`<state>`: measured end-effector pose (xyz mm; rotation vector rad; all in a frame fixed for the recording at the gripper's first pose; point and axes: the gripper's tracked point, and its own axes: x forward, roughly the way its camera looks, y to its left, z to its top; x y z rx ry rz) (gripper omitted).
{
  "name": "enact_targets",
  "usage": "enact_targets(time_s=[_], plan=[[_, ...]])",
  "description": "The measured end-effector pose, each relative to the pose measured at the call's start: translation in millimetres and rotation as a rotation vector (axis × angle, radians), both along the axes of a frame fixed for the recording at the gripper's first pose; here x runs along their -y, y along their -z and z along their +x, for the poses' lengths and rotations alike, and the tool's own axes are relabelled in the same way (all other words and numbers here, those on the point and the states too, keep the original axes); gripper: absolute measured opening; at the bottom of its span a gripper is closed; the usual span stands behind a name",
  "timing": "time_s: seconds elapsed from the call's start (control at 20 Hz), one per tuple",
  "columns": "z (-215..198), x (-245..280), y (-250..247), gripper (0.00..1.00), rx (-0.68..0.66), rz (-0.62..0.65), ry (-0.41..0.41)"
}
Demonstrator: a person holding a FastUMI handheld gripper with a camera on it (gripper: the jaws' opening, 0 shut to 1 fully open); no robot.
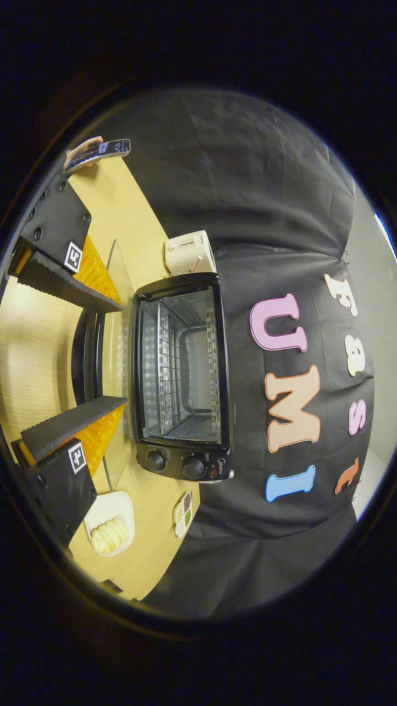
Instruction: Open the toaster oven, put the food inside, and close the toaster oven door.
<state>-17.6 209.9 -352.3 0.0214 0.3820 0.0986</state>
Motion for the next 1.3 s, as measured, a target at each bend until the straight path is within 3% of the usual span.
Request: enact_targets(time_s=[0.6, 1.3], plan=[[-14, 2, 48, 0.95, -0.152, -0.02, -0.026], [-20, 0, 33, 0.96, -0.153, 0.006, -0.071]])
